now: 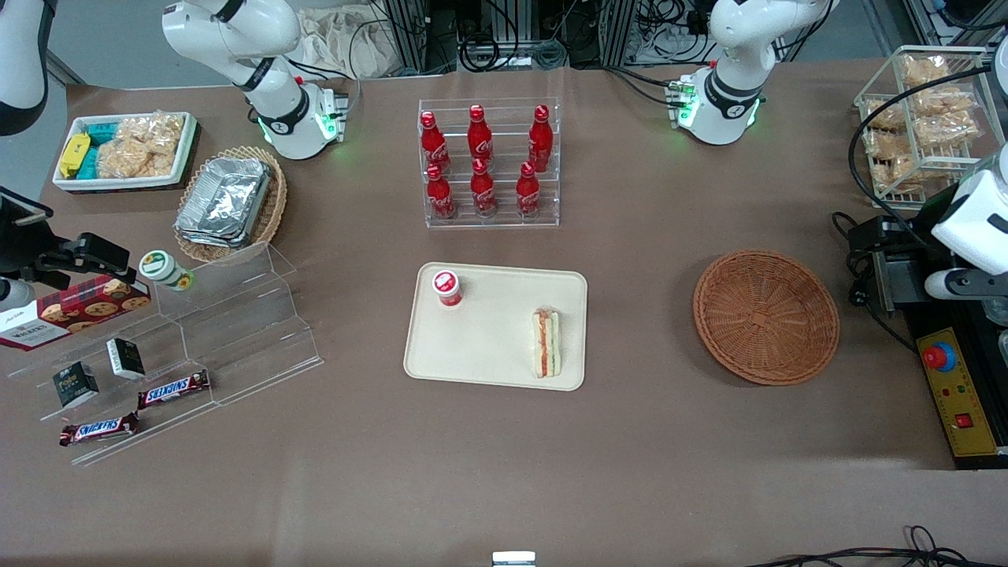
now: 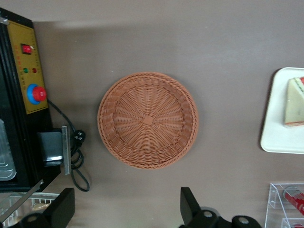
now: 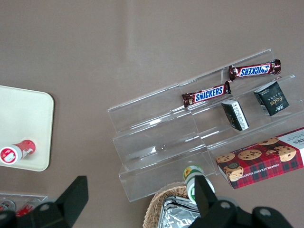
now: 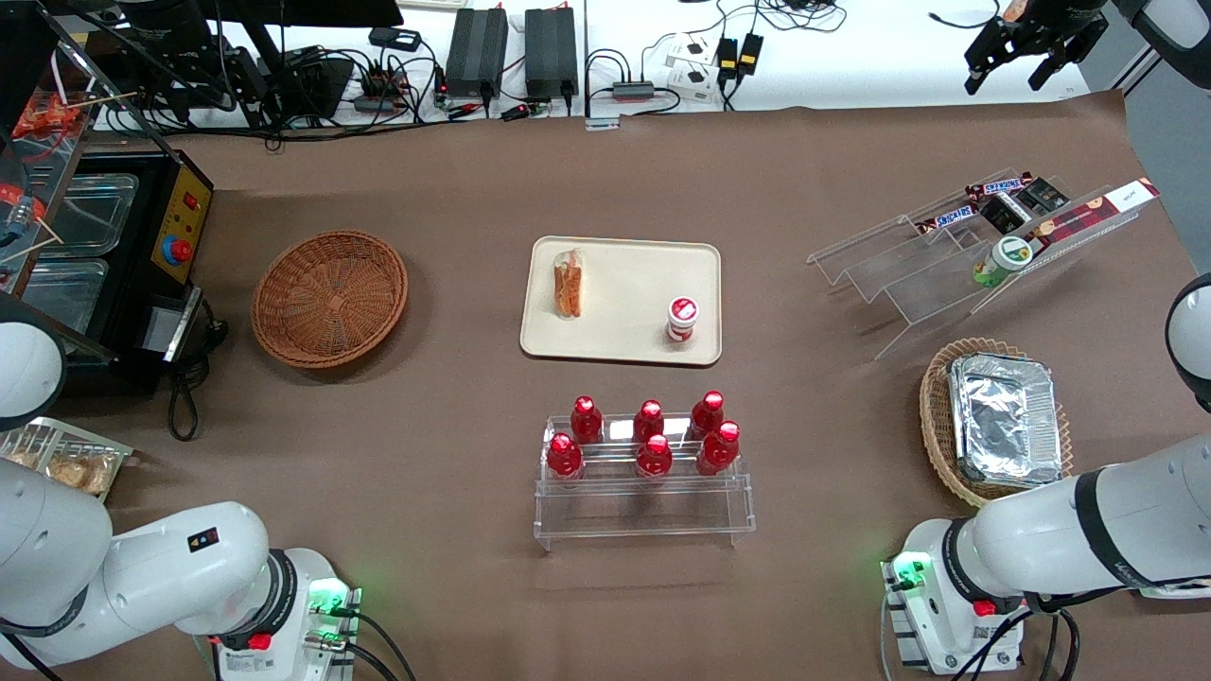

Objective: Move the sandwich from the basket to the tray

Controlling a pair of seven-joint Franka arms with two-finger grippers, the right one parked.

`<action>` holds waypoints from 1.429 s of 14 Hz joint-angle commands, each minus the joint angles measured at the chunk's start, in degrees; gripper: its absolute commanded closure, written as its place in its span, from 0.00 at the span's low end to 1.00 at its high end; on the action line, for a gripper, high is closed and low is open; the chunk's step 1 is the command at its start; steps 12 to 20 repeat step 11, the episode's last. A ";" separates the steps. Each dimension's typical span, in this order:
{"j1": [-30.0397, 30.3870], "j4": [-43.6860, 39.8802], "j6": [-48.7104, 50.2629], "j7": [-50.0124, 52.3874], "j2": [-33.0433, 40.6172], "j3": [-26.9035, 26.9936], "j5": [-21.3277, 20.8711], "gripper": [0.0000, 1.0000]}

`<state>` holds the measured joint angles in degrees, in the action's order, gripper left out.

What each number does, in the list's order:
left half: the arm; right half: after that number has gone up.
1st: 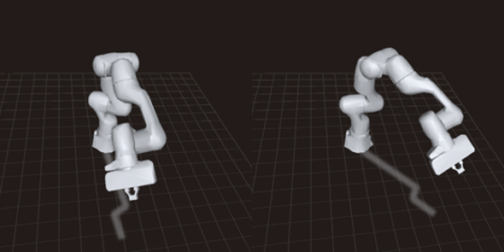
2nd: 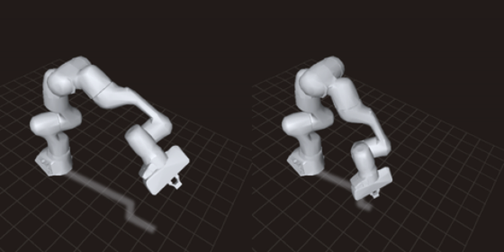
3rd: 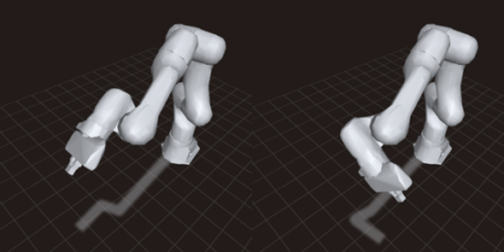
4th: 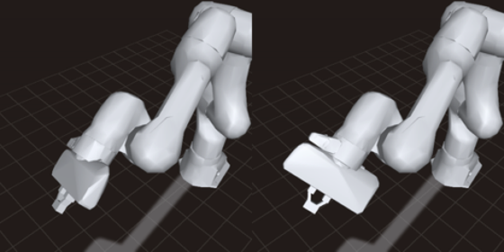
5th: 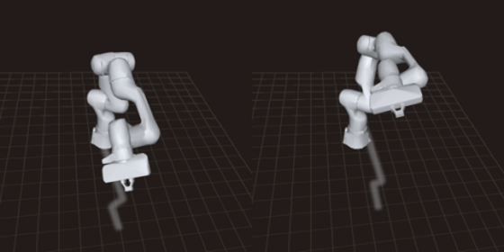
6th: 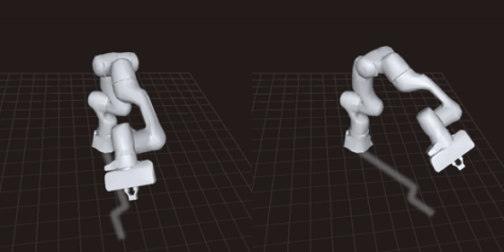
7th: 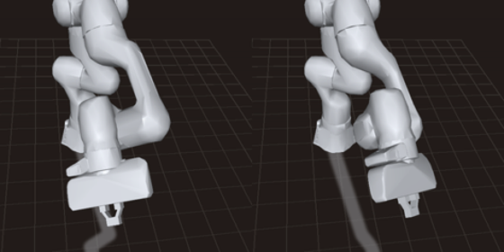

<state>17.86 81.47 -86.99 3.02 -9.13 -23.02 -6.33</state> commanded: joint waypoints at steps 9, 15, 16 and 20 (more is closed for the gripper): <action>-31.75 -1.13 -0.29 -5.92 1.13 35.76 3.24 0.00; -31.66 -1.05 -0.29 -5.92 1.13 35.85 3.34 0.00; -31.66 -1.05 -0.29 -5.92 1.13 35.85 3.34 0.00; -31.66 -1.05 -0.29 -5.92 1.13 35.85 3.34 0.00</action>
